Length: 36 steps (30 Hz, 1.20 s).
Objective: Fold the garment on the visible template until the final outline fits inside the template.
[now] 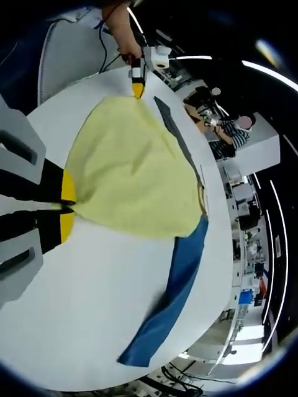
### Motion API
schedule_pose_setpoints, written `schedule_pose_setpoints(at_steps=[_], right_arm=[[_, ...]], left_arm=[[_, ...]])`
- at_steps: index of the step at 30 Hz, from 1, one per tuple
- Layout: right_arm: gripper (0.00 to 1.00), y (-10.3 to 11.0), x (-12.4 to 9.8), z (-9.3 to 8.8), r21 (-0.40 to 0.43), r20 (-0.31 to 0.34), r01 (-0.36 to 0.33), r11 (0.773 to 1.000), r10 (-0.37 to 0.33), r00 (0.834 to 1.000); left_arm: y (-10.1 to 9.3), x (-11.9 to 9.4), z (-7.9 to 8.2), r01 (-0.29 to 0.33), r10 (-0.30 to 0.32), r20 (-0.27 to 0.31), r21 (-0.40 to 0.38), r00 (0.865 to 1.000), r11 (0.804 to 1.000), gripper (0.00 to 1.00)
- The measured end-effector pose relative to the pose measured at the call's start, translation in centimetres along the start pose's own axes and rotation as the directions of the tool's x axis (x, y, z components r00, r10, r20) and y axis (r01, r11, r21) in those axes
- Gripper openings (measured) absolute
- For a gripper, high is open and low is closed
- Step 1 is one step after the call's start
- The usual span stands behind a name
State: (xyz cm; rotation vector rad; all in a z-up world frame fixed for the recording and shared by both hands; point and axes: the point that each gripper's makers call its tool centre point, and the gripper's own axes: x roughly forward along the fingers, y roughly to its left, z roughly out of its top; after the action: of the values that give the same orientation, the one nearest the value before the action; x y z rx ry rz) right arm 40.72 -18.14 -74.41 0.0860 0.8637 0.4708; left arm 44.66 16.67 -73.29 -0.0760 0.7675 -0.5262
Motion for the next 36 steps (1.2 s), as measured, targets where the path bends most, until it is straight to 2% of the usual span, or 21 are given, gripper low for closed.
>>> schedule_pose_setpoints(at_steps=[1, 5, 13, 20, 25, 33, 36], right_arm=[[0.02, 0.0, 0.0, 0.0, -0.007, -0.001, 0.005, 1.000, -0.005, 1.000], [0.22, 0.2, -0.3, 0.2, -0.039, 0.006, 0.011, 0.999, -0.011, 1.000], [0.48, 0.8, -0.7, 0.5, -0.075, 0.028, -0.007, 0.997, 0.009, 1.000], [0.63, 1.6, -1.0, 1.3, -0.113, 0.062, -0.025, 0.993, 0.032, 0.998], [0.70, 1.9, -1.0, 1.6, -0.130, 0.074, -0.037, 0.991, 0.047, 0.996], [0.84, 2.9, -1.3, 2.1, -0.167, 0.098, -0.068, 0.984, 0.085, 0.992], [0.88, 3.1, -1.4, 2.3, -0.183, 0.108, -0.073, 0.980, 0.094, 0.990]], left_arm=[[0.0, 0.0, -0.1, 0.000, 0.000, 0.000, 0.003, 1.000, 1.000, 0.05], [0.0, -0.3, -0.2, 0.008, -0.009, 0.007, 0.017, 1.000, 1.000, 0.15], [-0.5, -1.1, -0.7, 0.008, -0.008, 0.014, -0.001, 1.000, 1.000, 0.26], [-1.4, -1.2, -1.2, 0.016, -0.015, 0.016, -0.024, 1.000, 1.000, 0.28], [-1.4, -0.9, -1.5, 0.009, -0.008, 0.015, -0.037, 1.000, 0.999, 0.27], [-1.6, -0.6, -2.1, 0.018, -0.018, -0.007, -0.056, 1.000, 0.998, 0.17], [-1.8, -0.3, -2.1, 0.021, -0.021, -0.004, -0.072, 1.000, 0.997, 0.17]])
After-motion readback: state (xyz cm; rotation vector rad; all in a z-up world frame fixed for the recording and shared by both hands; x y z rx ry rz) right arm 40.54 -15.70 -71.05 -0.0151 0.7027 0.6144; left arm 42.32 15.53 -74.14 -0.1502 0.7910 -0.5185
